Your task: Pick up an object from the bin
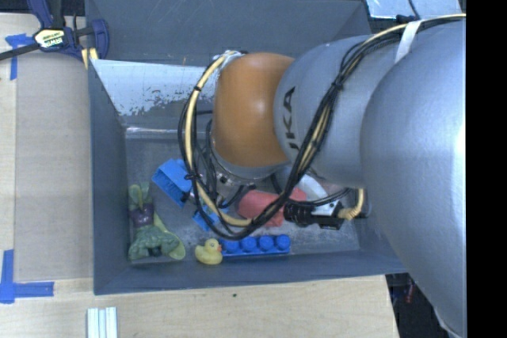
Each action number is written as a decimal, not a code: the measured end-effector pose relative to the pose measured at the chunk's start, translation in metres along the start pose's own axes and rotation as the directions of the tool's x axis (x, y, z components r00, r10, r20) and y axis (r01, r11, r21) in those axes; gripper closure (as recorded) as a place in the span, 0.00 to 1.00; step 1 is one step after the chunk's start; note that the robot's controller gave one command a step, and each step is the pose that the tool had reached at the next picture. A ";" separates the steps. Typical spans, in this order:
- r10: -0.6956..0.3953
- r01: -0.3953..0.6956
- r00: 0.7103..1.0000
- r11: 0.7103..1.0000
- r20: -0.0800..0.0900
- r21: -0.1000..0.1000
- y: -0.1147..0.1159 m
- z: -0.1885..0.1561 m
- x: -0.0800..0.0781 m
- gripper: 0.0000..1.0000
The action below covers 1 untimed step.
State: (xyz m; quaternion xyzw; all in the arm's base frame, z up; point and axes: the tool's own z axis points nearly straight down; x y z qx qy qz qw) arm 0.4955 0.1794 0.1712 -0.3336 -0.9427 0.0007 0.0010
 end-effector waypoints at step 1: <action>-0.001 0.001 1.000 1.000 0.003 -0.004 0.001 -0.016 0.000 1.00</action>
Offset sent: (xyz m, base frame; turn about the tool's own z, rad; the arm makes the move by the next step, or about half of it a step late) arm 0.0006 0.0003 0.0670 -0.0007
